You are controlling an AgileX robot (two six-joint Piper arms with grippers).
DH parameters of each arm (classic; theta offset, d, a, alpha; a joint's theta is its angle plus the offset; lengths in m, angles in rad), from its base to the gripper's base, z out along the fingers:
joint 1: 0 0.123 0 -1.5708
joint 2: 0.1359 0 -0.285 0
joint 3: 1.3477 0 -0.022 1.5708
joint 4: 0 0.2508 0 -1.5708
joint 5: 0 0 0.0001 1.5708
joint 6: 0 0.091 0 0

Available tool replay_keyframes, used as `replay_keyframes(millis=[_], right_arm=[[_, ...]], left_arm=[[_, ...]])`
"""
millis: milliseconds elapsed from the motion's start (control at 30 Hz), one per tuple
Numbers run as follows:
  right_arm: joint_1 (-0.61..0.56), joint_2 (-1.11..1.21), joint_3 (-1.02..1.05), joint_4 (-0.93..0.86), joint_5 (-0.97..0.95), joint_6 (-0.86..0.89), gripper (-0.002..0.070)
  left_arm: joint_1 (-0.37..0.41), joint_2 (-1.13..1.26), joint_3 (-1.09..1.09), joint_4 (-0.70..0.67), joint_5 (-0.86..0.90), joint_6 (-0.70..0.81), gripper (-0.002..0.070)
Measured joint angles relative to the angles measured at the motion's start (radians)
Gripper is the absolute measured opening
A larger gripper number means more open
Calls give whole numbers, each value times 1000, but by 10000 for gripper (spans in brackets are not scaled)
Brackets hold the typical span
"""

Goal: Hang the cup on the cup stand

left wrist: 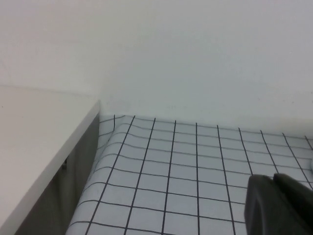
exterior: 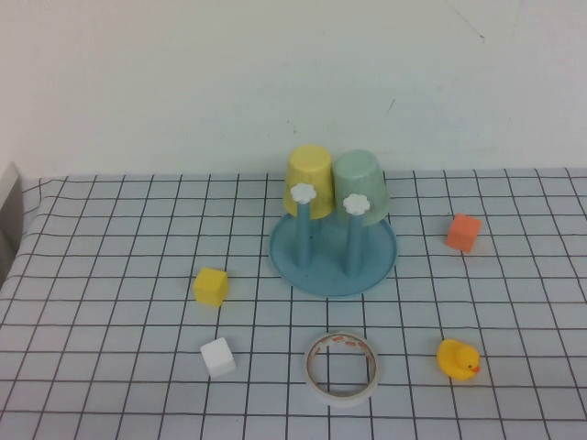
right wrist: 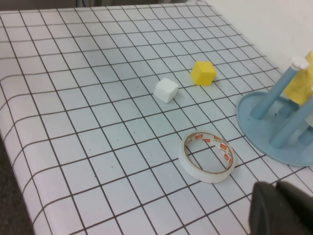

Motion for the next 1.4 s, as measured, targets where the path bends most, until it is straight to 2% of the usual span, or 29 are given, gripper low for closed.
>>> replay_keyframes(millis=[167, 333, 733, 1000, 1267, 1400], right_arm=[[0, 0, 0, 0, 0, 0, -1], [0, 0, 0, 0, 0, 0, -1], [0, 0, 0, 0, 0, 0, -1], [0, 0, 0, 0, 0, 0, -1], [0, 0, 0, 0, 0, 0, -1], [0, 0, 0, 0, 0, 0, -1]], left_arm=[[-25, -2, 0, -58, 46, 134, -1], [-50, -4, 0, -154, 219, 255, -1], [-50, -4, -2, -163, 232, 275, -1], [-52, -4, -2, -94, 235, 275, -1], [-131, -4, -2, -88, 237, 290, -1], [-129, -4, -2, -97, 237, 292, -1]])
